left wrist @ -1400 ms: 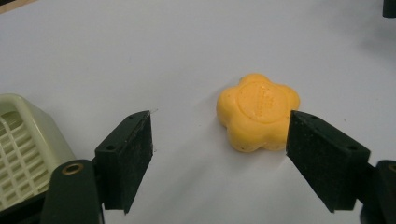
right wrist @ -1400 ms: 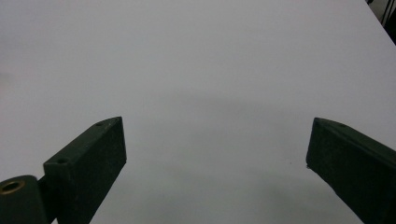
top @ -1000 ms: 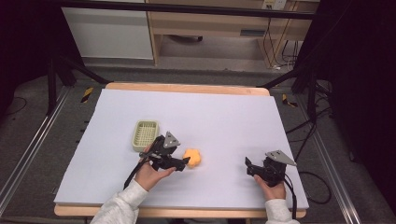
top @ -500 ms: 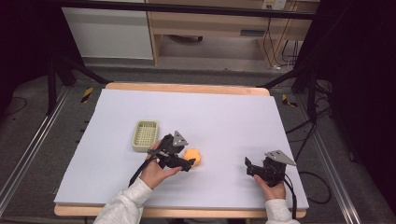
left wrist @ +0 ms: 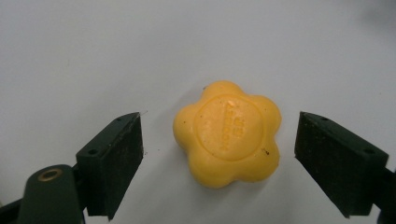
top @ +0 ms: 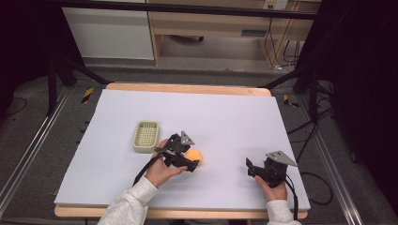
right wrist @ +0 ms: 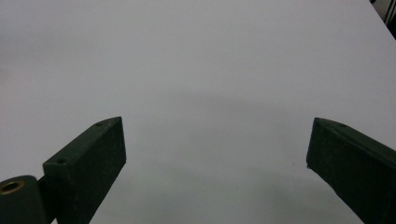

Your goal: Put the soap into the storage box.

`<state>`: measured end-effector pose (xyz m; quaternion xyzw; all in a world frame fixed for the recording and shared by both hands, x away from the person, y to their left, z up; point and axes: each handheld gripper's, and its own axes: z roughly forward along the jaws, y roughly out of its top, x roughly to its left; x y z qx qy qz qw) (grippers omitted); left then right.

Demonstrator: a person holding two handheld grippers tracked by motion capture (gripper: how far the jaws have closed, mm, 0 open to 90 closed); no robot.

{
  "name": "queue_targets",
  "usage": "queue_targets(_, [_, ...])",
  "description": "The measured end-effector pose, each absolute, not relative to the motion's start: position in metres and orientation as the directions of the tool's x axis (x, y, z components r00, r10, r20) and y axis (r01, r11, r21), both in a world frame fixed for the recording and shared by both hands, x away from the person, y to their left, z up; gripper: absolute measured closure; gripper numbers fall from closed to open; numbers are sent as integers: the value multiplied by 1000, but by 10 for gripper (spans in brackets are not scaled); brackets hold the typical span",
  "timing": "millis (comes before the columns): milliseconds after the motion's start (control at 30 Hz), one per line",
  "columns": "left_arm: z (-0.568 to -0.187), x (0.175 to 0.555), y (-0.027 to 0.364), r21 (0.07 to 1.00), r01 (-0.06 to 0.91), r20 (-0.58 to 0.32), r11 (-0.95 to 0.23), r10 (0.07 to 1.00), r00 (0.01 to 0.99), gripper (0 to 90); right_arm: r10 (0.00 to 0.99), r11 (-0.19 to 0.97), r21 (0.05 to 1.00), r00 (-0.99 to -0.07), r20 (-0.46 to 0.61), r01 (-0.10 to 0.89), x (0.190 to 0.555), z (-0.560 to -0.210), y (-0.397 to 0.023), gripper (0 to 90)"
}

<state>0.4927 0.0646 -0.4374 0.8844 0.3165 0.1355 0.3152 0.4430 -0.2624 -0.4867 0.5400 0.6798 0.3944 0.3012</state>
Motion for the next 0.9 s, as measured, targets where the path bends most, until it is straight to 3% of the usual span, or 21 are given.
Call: queue_targets(900, [-454,504,48,541,495,52,-680,615,787,190,971,109,860,-238,15,498,443,-487,-262,52])
